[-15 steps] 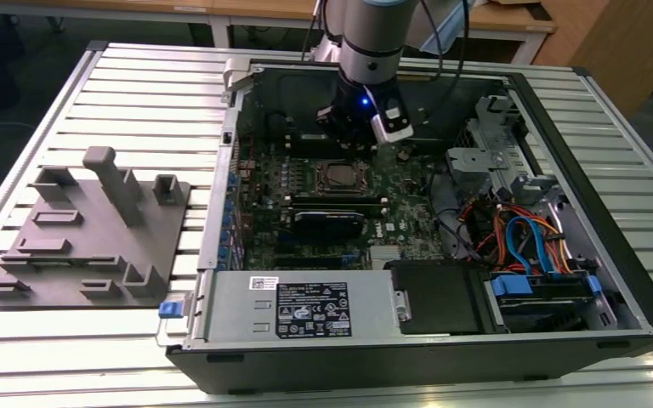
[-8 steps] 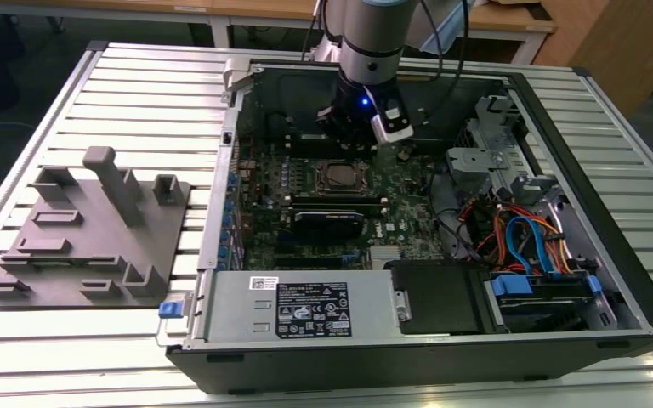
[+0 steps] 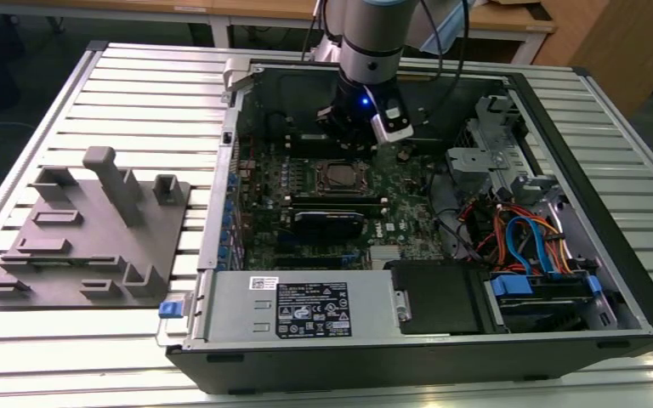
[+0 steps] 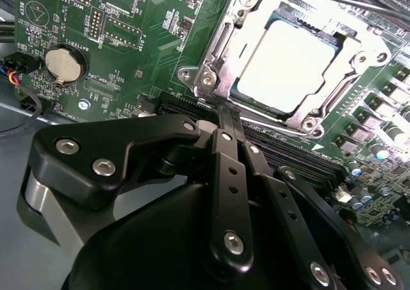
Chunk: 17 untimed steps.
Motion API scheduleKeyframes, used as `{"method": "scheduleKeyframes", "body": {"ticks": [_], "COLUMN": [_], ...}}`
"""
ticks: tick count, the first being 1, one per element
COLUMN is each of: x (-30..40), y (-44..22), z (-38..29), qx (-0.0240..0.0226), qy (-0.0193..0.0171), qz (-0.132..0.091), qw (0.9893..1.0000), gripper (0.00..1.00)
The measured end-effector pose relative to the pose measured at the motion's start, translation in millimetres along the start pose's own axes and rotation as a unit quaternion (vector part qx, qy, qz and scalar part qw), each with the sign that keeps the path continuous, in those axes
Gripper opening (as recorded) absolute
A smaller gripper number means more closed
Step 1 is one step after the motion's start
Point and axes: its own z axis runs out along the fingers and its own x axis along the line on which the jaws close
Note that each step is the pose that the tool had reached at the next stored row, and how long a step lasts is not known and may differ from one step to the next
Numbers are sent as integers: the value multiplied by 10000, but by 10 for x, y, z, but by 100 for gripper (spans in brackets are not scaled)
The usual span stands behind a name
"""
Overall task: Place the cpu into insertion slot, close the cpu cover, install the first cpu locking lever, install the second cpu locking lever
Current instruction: 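Install the first cpu locking lever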
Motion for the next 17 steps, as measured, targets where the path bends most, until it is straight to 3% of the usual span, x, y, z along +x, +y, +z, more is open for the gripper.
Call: {"method": "scheduleKeyframes", "body": {"ticks": [6, 13, 17], "x": [0, -1, -2], "y": [0, -1, -1], "z": [1, 8, 13], "qx": [26, 116, 141], "qy": [-3, -11, -15], "qz": [1, 4, 4], "qw": [10000, 9999, 9999], "gripper": [10, 10, 10]}}
